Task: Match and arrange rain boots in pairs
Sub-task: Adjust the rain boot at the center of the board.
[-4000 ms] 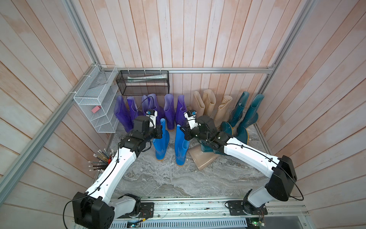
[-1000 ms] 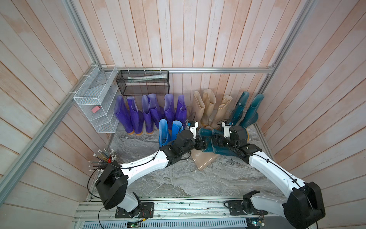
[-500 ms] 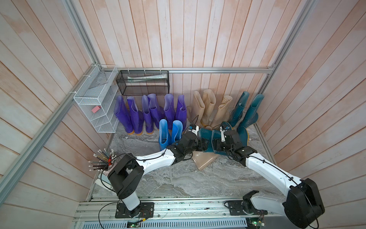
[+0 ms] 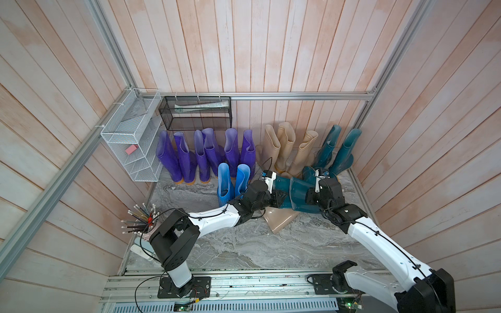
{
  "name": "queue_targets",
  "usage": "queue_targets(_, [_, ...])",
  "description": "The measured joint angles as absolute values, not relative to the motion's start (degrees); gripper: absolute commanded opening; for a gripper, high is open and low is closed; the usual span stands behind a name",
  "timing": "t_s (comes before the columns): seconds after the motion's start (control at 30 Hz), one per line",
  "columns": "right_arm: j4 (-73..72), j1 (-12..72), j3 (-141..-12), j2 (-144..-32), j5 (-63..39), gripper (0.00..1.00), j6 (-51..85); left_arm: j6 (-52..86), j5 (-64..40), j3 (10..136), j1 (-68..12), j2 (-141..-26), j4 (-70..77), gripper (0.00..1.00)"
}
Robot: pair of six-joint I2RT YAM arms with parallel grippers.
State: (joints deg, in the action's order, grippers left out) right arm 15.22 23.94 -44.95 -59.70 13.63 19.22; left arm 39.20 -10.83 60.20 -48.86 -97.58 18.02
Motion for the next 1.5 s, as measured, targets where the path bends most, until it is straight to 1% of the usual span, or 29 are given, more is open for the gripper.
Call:
queue_targets(0.03, [15.49, 24.08, -44.99, -59.48, 13.17, 0.45, 19.11, 38.81, -10.81, 60.01, -48.86, -97.34, 17.87, 0.43])
queue_targets(0.07, [15.92, 24.58, -45.06, -59.51, 12.93, 0.53, 19.35, 37.95, -10.66, 59.86, -48.86, -96.92, 17.37, 0.48])
queue_targets(0.13, [17.32, 26.72, -45.17, -59.92, 12.99, 0.63, 19.31, 37.28, -10.2, 59.77, -48.77, -96.01, 15.79, 0.53])
queue_targets(0.17, [18.2, 28.49, -45.36, -60.36, 13.13, 0.66, 19.22, 36.73, -9.96, 59.64, -48.69, -95.15, 14.96, 0.56])
queue_targets(0.3, [21.32, 34.94, -46.11, -62.3, 13.96, 0.7, 19.4, 35.22, -8.45, 57.78, -48.18, -89.62, 12.69, 0.59])
queue_targets(0.43, [23.62, 35.83, -46.09, -62.61, 15.22, 0.7, 20.25, 34.26, -6.94, 54.89, -47.7, -82.61, 12.67, 0.59])
queue_targets(0.5, [24.6, 35.83, -46.09, -62.89, 17.08, 0.63, 21.28, 34.0, -6.55, 53.71, -47.62, -80.23, 12.82, 0.6])
queue_targets(0.53, [25.21, 35.81, -46.06, -63.09, 18.28, 0.54, 21.74, 33.85, -6.28, 53.21, -47.55, -79.35, 12.84, 0.6])
queue_targets(0.57, [25.39, 35.81, -46.02, -63.13, 18.83, 0.42, 22.35, 33.78, -6.02, 52.77, -47.51, -78.83, 12.88, 0.6])
queue_targets(0.63, [25.21, 35.7, -46.02, -62.72, 19.35, 0.09, 23.42, 33.61, -5.56, 51.59, -47.4, -78.04, 12.91, 0.6])
queue_targets(0.67, [25.17, 35.44, -46.02, -62.39, 19.55, 0.0, 23.81, 33.61, -5.5, 51.07, -47.29, -77.87, 12.91, 0.6])
queue_targets(0.83, [28.25, 32.45, -45.93, -58.24, 24.1, 0.0, 24.56, 33.63, -5.52, 48.64, -46.06, -77.38, 12.99, 0.6])
queue_targets(1.17, [33.52, 32.08, -46.59, -50.89, 28.82, 0.0, 25.45, 33.65, -6.2, 47.79, -44.97, -76.53, 14.2, 0.6])
queue_targets(1.4, [38.61, 31.03, -53.78, -44.69, 33.5, 0.0, 27.51, 33.63, -7.29, 46.78, -44.62, -74.83, 15.42, 0.6])
queue_targets(1.5, [40.05, 30.0, -54.26, -43.09, 35.14, 0.0, 27.81, 33.63, -7.7, 46.78, -44.58, -74.83, 15.53, 0.6])
